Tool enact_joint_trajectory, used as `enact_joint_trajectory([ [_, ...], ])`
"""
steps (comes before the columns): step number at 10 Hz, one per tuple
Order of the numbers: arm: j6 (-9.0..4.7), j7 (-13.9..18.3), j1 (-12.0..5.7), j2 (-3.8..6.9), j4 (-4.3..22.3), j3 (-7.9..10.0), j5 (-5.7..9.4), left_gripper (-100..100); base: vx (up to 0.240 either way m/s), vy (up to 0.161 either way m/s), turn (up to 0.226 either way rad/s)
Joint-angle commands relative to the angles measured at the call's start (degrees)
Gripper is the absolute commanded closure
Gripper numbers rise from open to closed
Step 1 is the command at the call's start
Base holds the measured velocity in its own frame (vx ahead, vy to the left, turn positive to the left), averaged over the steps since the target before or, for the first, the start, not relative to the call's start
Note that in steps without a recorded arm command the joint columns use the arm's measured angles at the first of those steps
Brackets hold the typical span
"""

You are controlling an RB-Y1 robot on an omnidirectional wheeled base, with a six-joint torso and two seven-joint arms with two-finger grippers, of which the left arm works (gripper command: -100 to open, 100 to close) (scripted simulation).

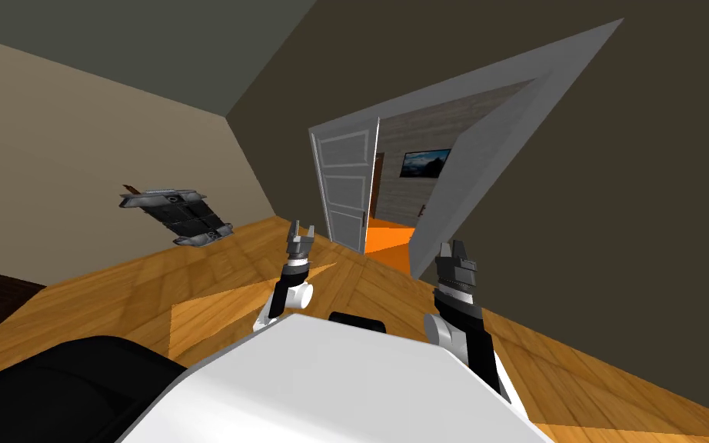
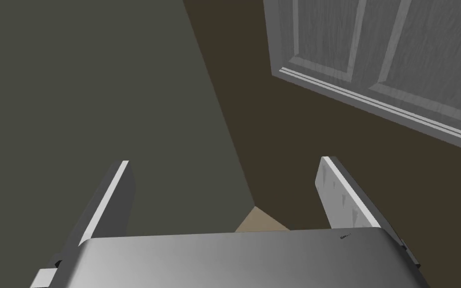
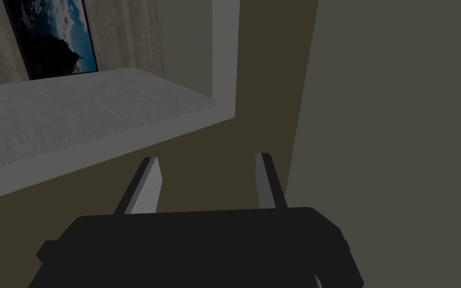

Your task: Push the door open

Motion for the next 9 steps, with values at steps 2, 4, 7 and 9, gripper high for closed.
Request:
enact_joint_trajectory([
  [2,-0.81,3.03,-1.04,0.88,3.63,-0.18,1.92,-100,0.129,0.053,-0.170],
  [4,-1.44,4.78,-1.72,1.26,6.01,-0.34,3.07,-100,0.098,0.032,-0.103],
  [7,-2.39,7.44,-2.75,1.82,9.61,-0.58,4.80,-100,0.091,0.024,-0.132],
  [9,-3.08,9.35,-3.50,2.13,12.19,-0.75,6.04,-100,0.099,0.043,-0.136],
])
